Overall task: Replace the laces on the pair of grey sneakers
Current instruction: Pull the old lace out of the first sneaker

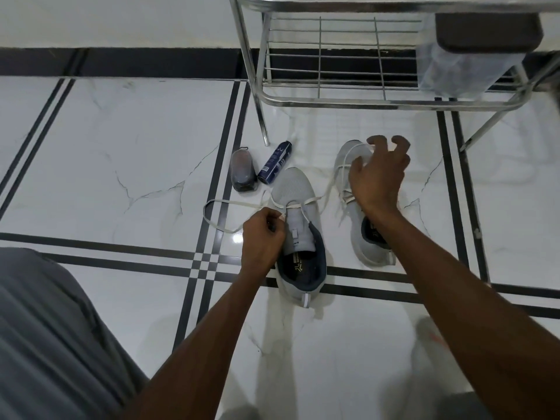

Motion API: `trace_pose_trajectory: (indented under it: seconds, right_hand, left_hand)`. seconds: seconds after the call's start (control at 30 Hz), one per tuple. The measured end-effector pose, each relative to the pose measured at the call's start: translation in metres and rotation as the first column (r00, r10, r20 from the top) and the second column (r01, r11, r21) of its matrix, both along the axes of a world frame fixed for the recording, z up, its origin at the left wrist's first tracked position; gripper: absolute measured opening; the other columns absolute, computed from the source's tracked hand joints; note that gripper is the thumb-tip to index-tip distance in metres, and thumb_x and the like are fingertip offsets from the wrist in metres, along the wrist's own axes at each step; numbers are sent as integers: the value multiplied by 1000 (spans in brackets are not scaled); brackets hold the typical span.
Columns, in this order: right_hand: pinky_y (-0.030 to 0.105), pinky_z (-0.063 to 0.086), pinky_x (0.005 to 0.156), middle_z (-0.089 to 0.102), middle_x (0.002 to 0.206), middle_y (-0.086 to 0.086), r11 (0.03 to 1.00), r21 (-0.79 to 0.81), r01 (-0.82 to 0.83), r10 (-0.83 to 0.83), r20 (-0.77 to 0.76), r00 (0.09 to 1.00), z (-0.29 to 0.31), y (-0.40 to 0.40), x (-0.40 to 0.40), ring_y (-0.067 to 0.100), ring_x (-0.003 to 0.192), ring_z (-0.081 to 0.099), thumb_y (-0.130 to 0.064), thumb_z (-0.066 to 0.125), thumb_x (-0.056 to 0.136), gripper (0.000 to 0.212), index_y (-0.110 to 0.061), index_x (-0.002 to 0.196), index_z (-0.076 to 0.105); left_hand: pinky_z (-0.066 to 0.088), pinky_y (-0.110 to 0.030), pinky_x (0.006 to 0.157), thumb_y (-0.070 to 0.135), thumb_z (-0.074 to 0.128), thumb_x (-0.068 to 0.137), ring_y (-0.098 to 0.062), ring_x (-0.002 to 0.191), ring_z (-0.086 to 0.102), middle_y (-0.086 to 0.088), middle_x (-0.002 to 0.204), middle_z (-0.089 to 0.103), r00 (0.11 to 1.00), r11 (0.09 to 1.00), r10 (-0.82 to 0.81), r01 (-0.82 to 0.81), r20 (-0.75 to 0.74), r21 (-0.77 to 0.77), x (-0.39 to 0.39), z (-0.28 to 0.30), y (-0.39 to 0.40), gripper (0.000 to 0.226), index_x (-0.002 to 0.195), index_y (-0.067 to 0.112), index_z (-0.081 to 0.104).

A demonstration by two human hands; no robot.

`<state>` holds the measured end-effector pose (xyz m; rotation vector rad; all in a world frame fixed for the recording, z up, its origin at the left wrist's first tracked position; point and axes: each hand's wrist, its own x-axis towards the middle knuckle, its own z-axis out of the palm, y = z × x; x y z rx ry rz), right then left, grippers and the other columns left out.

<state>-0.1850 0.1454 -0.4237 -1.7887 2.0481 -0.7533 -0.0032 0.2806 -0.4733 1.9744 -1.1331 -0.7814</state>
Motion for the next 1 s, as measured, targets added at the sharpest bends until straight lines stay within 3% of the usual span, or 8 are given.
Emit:
trace_pose_trajectory:
  seconds: [0.13, 0.3, 0.43, 0.57, 0.67, 0.83, 0.93, 1.0]
  right_hand:
    - [48, 48, 97, 43, 134, 15, 933, 200, -298, 314, -56, 948, -10, 37, 29, 35, 123, 44, -38, 72, 84, 51, -11, 125, 57]
    - [28, 33, 54, 66, 99, 21, 782, 448, -433, 469, 34, 883, -26, 49, 41, 36, 94, 64, -21, 65, 85, 17, -11, 79, 53]
    - [30, 34, 61, 68, 88, 24, 775, 457, -436, 482, 17, 876, -28, 48, 39, 39, 85, 65, -12, 58, 86, 27, -14, 64, 42]
    - [34, 49, 64, 71, 80, 19, 765, 462, -450, 451, 116, 885, -24, 50, 37, 35, 80, 66, -17, 61, 84, 21, -2, 70, 66]
    - [41, 58, 71, 73, 79, 15, 755, 451, -476, 460, 153, 875, -25, 52, 35, 32, 76, 68, -22, 63, 82, 21, -5, 78, 76]
    - [40, 57, 67, 72, 72, 11, 798, 405, -447, 435, 126, 891, -31, 50, 30, 29, 73, 68, -23, 62, 85, 24, -9, 71, 74]
    - [37, 57, 64, 72, 71, 11, 789, 416, -452, 435, 142, 889, -30, 53, 30, 26, 70, 68, -20, 63, 85, 23, -6, 71, 74]
    - [37, 57, 65, 72, 71, 12, 791, 409, -456, 440, 138, 887, -29, 53, 30, 25, 69, 68, -20, 64, 84, 23, -4, 72, 75]
  left_hand:
    - [52, -25, 73, 21, 67, 90, -9, 78, 64, 4, 88, 68, 1000, 1000, -1, 0, 26, 12, -1, 5, -1, 18, 107, 16, 69]
    - [44, -25, 72, 16, 54, 96, -18, 97, 58, -3, 119, 54, 932, 960, -278, 273, 234, 57, -7, 10, -12, 40, 136, 23, 59]
    - [49, -39, 75, 16, 54, 97, -25, 112, 46, -5, 125, 40, 804, 907, -419, 346, 422, 242, -12, 12, -10, 49, 145, 27, 50]
    - [51, -38, 75, 21, 59, 96, -25, 109, 46, -8, 117, 45, 836, 926, -378, 346, 399, 153, -14, 12, -16, 21, 114, 13, 68]
    - [44, -37, 74, 16, 66, 87, -25, 95, 45, -7, 101, 49, 856, 919, -393, 381, 335, 106, -11, 9, -28, 9, 85, 10, 59]
    - [34, -31, 59, 14, 64, 90, -21, 67, 49, -4, 72, 55, 959, 980, -177, 193, 221, -52, -10, 14, -33, 20, 78, 10, 49]
    - [51, -36, 65, 14, 63, 92, -20, 70, 60, -2, 77, 61, 985, 982, 169, -167, 16, -93, -5, 10, -26, 12, 88, 9, 53]
    - [54, -38, 74, 11, 61, 92, -19, 83, 63, -1, 92, 66, 991, 989, 122, -116, 52, -97, -4, 11, -25, 11, 102, 12, 57]
